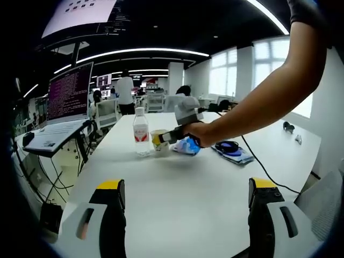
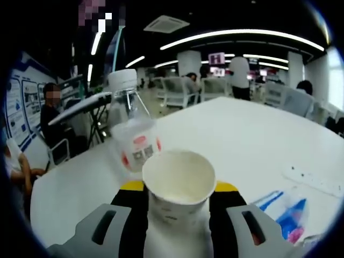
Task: Arrange the tabletop items into an orderly group along one side of the table until the central work area is clear of visible clutter.
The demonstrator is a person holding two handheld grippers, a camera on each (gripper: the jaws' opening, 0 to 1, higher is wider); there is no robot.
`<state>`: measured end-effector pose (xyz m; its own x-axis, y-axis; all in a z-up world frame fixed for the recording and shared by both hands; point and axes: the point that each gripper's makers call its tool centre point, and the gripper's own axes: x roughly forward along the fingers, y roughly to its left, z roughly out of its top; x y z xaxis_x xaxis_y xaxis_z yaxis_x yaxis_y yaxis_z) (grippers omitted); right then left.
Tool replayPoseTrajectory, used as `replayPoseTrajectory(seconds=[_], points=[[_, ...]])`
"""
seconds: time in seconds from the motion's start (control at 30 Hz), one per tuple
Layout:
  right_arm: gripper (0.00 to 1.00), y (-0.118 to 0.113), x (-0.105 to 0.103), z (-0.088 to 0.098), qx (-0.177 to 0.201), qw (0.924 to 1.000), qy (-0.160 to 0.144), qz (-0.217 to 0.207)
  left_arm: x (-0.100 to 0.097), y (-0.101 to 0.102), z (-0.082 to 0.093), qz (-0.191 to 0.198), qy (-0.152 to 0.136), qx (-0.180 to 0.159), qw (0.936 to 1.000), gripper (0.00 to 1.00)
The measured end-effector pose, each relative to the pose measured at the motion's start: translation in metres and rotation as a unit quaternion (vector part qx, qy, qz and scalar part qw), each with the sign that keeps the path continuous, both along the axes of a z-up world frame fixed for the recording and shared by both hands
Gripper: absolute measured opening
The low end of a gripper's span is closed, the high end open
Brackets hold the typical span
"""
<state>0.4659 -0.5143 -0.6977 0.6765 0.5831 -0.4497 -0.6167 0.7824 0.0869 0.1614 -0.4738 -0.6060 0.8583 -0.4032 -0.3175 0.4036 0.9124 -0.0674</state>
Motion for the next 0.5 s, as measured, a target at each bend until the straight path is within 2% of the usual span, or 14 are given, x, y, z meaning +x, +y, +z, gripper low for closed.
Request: replayPoseTrajectory(seconds=[0.5], points=[[0.4,-0.0002,0.0007,-0.0062,-0.003,1.0,0.009,-0.003,-0.0001,0.0002,0.0002,0.0,0.0,-0.001,1.0,0.96]])
